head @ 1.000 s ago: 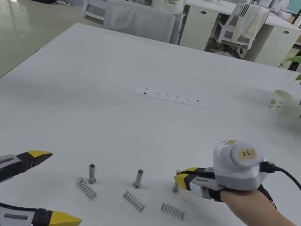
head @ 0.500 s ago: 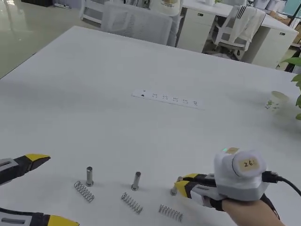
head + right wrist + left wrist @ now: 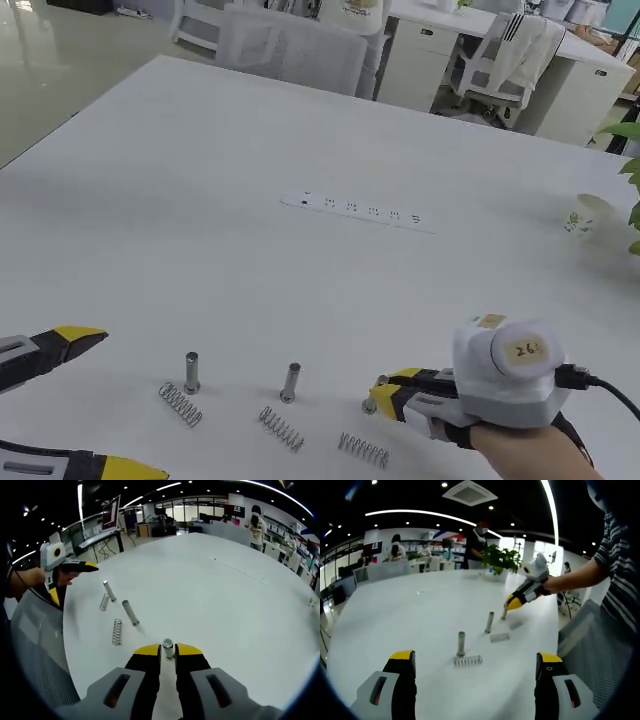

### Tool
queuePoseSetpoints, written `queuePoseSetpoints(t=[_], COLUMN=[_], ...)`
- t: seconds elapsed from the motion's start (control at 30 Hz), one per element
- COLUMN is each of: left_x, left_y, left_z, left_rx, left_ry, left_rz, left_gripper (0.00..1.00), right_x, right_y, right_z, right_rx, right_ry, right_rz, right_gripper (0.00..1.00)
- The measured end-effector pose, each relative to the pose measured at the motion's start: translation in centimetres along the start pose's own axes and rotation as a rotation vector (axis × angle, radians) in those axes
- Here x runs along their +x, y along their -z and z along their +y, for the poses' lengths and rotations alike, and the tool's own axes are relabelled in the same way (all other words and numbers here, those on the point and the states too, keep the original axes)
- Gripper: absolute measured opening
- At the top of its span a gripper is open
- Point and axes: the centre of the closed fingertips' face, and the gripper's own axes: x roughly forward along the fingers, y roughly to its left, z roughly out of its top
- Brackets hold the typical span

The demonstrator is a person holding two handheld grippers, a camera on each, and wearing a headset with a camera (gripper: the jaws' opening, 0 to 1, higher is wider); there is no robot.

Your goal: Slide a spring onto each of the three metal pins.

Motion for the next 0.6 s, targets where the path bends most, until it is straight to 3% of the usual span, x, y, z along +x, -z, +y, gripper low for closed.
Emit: queuePoseSetpoints(t=[0.6], left_x=[-0.02], left_y=[0.07], left_z=[-0.07], left_rx=[-0.002], left_ry=[0.009], left_rz=[0.006], left_gripper=[0.98], right_x=[-0.46], right_y=[-0.76], right_z=[-0.09], right_rx=[0.022], right_ry=[-0.001], right_rz=[-0.038], right_gripper=[0.16])
